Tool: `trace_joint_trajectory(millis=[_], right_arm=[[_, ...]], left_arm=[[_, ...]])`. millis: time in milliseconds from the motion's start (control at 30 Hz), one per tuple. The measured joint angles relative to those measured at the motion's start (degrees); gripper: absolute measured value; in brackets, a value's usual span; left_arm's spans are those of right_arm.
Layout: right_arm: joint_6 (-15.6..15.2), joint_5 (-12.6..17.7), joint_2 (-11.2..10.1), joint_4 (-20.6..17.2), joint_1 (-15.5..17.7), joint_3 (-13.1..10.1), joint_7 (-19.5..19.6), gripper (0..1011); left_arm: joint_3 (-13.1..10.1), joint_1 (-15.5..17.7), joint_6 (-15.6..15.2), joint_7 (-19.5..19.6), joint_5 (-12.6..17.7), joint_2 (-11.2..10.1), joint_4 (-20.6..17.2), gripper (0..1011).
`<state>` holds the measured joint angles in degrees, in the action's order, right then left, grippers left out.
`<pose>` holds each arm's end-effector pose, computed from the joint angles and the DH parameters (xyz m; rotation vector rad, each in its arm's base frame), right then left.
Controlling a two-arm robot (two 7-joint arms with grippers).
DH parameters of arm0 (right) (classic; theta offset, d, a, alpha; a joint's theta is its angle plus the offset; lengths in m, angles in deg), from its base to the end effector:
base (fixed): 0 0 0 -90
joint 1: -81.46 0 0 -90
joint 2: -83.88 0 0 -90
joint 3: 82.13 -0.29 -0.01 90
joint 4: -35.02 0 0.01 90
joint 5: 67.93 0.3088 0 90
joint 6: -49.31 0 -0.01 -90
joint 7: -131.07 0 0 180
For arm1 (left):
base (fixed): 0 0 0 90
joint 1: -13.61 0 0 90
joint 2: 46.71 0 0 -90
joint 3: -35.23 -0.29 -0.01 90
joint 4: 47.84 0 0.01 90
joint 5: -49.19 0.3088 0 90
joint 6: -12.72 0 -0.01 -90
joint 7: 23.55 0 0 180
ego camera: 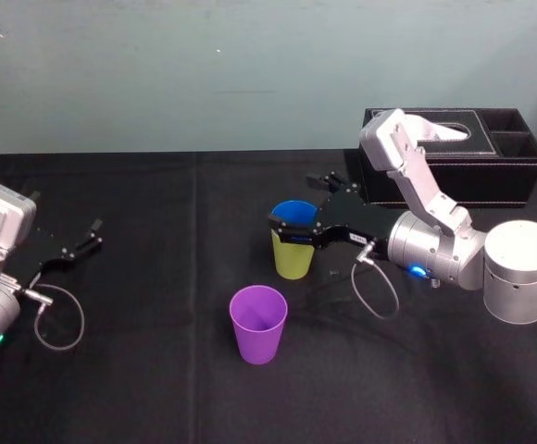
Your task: Stack the three plastic cups sequentially using one hand.
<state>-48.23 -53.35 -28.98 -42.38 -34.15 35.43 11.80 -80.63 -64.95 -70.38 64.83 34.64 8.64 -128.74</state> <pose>0.4269 -0.0078 -0.2376 -0.2835 -0.1094 -0.7400 0.3581 0.0827 -0.3022 0.3045 -0.2851 1.2481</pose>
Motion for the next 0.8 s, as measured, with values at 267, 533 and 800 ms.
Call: trace_joint_trajectory(millis=[267, 533, 800], right_arm=[[-0.04, 0.00, 0.00, -0.06, 0.02, -0.04, 0.13, 1003], [-0.11, 0.09, -0.09, -0.34, 0.15, -0.14, 0.18, 1002], [-0.38, 1.72, -3.52, -4.77, 2.01, -1.17, -1.62, 1003]], left_arm=[[0.00, 0.00, 0.00, 0.00, 0.00, 0.00, 0.00, 1011], [0.00, 0.00, 0.00, 0.00, 0.00, 0.00, 0.00, 1011], [0.00, 0.00, 0.00, 0.00, 0.00, 0.00, 0.00, 1011]])
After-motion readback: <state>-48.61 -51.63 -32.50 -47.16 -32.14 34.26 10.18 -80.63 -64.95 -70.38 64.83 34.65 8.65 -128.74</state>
